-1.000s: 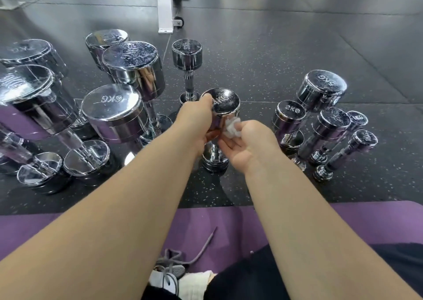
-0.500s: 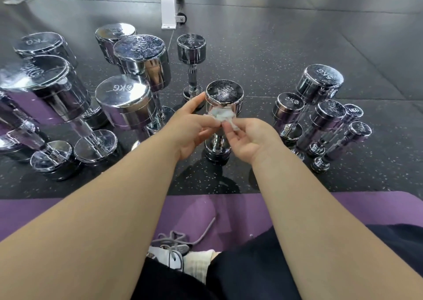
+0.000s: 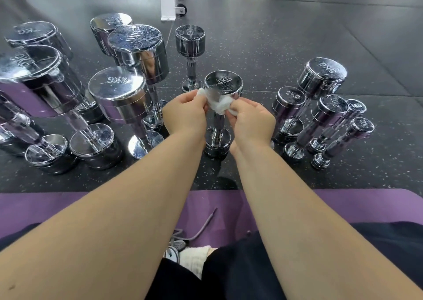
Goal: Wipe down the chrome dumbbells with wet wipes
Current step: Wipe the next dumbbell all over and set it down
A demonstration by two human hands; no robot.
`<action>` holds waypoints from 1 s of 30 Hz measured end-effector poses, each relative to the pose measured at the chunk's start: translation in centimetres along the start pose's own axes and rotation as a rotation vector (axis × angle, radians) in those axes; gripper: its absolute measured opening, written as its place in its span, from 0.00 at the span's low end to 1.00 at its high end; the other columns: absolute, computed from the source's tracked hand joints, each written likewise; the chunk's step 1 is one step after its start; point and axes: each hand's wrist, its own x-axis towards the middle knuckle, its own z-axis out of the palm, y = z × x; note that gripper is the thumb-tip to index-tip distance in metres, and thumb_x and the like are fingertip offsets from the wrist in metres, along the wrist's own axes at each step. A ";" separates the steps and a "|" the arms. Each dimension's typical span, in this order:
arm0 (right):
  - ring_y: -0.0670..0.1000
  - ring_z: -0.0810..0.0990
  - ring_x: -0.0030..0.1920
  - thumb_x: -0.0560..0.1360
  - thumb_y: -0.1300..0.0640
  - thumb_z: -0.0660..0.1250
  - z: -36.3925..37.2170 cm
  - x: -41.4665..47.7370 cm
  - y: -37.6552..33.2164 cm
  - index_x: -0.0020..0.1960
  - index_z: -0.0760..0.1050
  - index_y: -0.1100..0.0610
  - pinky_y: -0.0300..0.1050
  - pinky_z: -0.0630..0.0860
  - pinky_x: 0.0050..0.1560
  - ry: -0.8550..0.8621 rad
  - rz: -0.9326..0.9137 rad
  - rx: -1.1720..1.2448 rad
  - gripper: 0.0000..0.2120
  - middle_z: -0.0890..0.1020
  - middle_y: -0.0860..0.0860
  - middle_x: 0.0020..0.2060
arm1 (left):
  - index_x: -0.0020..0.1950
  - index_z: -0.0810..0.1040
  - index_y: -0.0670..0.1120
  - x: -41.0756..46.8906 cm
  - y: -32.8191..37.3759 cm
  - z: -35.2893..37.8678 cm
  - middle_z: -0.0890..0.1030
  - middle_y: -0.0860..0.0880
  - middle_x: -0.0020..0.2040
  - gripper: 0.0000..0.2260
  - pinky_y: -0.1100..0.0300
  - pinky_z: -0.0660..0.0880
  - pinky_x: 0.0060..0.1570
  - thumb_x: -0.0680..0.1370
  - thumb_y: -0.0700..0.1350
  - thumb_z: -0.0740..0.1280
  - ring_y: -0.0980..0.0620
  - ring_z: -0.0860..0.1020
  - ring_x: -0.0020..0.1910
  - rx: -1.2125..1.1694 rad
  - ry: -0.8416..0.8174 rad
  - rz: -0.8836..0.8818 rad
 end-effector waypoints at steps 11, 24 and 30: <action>0.51 0.82 0.38 0.68 0.69 0.72 -1.0 0.6 0.2 0.62 0.69 0.62 0.40 0.77 0.34 -0.208 0.127 -0.044 0.25 0.82 0.60 0.49 | 0.42 0.74 0.50 -1.7 -1.8 -0.6 0.78 0.52 0.43 0.04 0.60 0.68 0.38 0.73 0.41 0.65 0.55 0.72 0.37 0.402 -0.233 0.371; 0.42 0.75 0.29 0.78 0.56 0.66 -0.1 2.5 -0.4 0.57 0.73 0.57 0.33 0.71 0.26 -0.151 -0.018 -0.174 0.10 0.77 0.49 0.36 | 0.31 0.76 0.41 2.0 0.3 0.9 0.73 0.49 0.32 0.15 0.56 0.72 0.38 0.76 0.47 0.63 0.50 0.68 0.33 0.258 -0.145 0.025; 0.40 0.76 0.24 0.79 0.55 0.65 0.0 1.9 -0.5 0.54 0.73 0.56 0.32 0.71 0.24 -0.200 0.018 -0.098 0.06 0.77 0.46 0.30 | 0.26 0.72 0.47 -0.4 0.3 1.0 0.77 0.47 0.35 0.12 0.48 0.76 0.56 0.69 0.40 0.57 0.45 0.73 0.40 -0.014 -0.144 -0.255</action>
